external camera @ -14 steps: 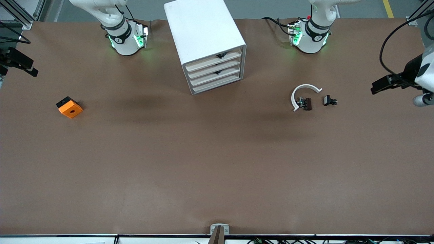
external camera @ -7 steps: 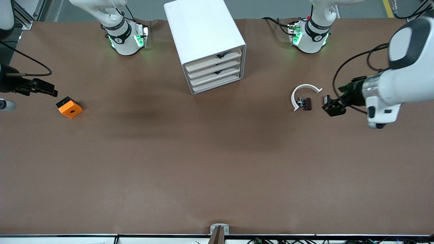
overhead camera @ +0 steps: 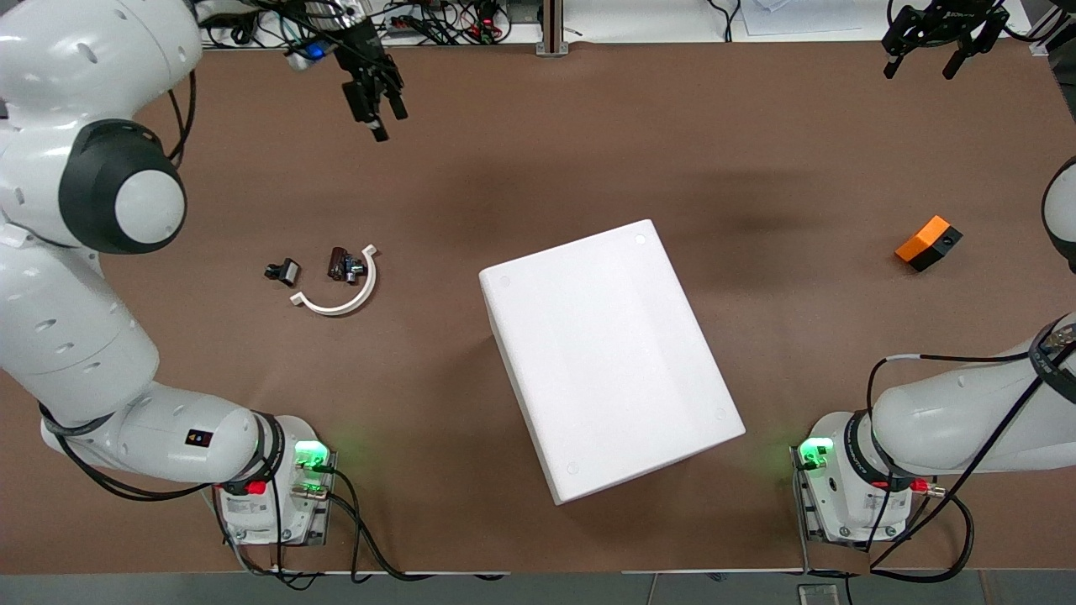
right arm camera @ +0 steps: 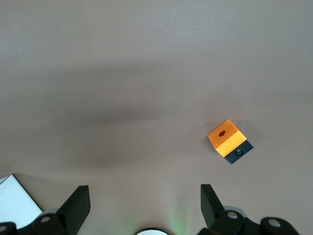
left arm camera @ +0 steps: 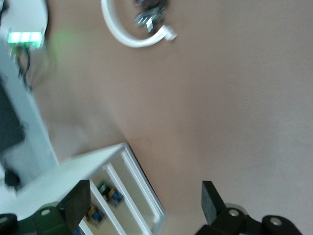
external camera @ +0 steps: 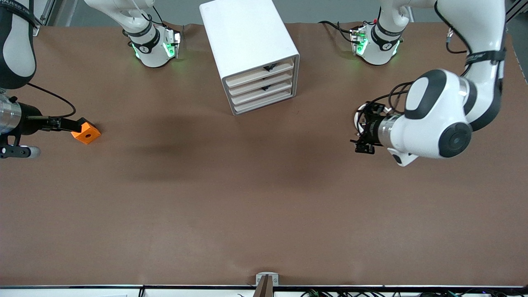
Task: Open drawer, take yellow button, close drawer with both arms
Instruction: 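Reach the left gripper to the white cabinet's top drawer handle, then grip the drawer handle and pull the drawer open with the left gripper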
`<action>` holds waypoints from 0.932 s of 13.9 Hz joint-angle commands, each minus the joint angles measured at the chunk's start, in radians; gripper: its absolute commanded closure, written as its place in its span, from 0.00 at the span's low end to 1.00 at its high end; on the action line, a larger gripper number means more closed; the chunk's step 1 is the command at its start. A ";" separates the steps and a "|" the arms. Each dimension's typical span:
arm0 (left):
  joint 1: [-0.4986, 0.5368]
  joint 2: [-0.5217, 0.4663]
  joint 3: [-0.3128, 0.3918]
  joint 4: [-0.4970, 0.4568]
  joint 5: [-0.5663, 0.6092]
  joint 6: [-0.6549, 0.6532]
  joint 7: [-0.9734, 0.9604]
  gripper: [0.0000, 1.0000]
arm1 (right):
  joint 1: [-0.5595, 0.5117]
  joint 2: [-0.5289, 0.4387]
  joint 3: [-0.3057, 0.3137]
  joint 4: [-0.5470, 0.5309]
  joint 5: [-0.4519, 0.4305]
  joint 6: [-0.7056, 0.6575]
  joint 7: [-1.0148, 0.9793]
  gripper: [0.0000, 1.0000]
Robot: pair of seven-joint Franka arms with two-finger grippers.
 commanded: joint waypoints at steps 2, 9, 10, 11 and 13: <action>-0.059 0.104 0.001 0.035 -0.149 -0.020 -0.160 0.00 | -0.009 0.005 0.002 0.025 -0.001 -0.021 -0.005 0.00; -0.230 0.258 0.003 0.048 -0.352 0.010 -0.500 0.00 | -0.004 0.004 0.002 0.014 0.011 -0.027 -0.003 0.00; -0.250 0.261 0.003 0.048 -0.359 0.010 -0.548 0.00 | -0.004 0.004 0.002 0.011 0.011 -0.029 -0.008 0.00; -0.267 0.270 0.001 0.048 -0.373 0.010 -0.588 0.12 | 0.003 0.004 0.004 0.012 0.011 -0.027 0.000 0.00; -0.295 0.284 0.001 0.048 -0.413 0.010 -0.608 0.19 | 0.019 0.002 0.005 0.014 0.009 -0.029 0.003 0.00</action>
